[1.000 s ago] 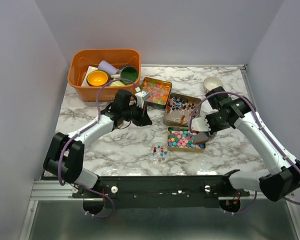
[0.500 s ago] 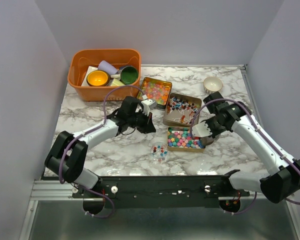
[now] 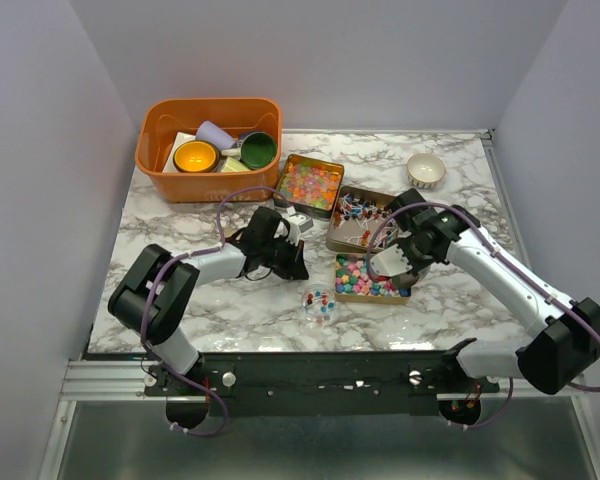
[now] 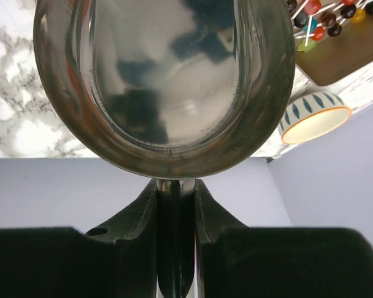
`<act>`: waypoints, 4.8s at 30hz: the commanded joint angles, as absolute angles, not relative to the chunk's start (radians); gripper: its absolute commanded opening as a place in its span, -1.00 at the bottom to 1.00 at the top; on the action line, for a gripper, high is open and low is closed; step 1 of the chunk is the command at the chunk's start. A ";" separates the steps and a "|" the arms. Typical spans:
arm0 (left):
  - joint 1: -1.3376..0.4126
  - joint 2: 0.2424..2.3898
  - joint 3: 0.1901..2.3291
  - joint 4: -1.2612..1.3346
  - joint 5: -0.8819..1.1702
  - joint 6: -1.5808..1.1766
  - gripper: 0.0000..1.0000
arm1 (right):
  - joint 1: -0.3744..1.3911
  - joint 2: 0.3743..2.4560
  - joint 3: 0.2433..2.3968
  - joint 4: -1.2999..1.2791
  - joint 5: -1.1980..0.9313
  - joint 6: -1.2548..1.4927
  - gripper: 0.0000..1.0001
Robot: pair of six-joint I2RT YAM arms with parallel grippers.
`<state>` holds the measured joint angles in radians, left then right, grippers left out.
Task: Pack the candies
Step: Scoop the fake candies from the storage box, then adjust the storage box at the center of the board.
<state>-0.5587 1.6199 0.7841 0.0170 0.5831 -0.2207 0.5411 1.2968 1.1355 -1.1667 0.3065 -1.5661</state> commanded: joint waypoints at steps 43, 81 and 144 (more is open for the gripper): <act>-0.589 1.786 0.847 0.224 0.707 -0.321 -1.00 | 0.601 1.579 1.091 -0.751 -0.078 -0.989 -0.99; -0.430 1.698 0.986 -0.206 0.702 -0.098 -1.00 | 0.531 1.269 0.744 -0.535 -0.114 -1.071 -0.99; -0.549 2.013 1.293 -0.132 0.683 -0.259 -1.00 | 0.532 1.181 0.597 -0.262 -0.166 -1.204 -0.99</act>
<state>-0.5453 1.9835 1.2884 -0.1257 0.7090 -0.2707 0.5285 1.1748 0.6083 -0.3290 -0.0998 -1.2339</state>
